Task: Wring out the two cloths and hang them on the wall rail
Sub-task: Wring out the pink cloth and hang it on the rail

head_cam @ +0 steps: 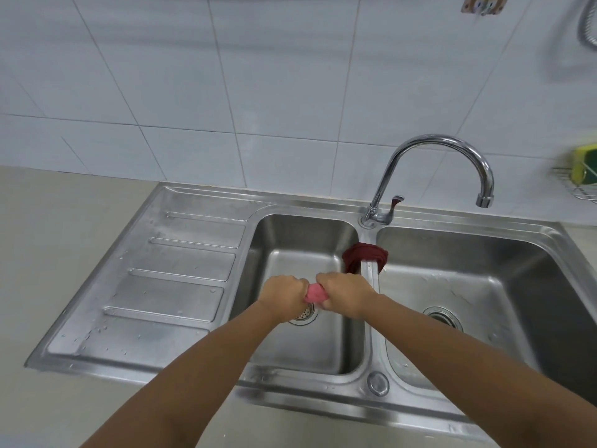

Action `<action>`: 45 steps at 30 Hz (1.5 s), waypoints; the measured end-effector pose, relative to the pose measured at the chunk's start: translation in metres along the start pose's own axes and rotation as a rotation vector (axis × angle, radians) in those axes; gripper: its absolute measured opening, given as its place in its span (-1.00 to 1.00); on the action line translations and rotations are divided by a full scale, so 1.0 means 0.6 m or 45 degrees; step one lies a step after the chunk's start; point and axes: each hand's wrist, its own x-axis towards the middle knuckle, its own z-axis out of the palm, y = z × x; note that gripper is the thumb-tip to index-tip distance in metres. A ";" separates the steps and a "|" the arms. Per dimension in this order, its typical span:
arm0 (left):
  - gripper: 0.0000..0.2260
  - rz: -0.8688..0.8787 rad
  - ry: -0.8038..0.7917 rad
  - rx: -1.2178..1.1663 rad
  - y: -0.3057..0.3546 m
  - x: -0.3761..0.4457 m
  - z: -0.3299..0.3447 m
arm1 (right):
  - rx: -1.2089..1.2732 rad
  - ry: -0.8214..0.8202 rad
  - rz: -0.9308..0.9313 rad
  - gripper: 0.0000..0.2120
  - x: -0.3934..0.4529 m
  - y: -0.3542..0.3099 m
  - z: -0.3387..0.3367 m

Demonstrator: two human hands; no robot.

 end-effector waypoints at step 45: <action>-0.79 -0.659 0.520 -1.560 0.038 -0.078 -0.115 | 1.242 0.515 0.310 -0.78 -0.110 -0.036 -0.109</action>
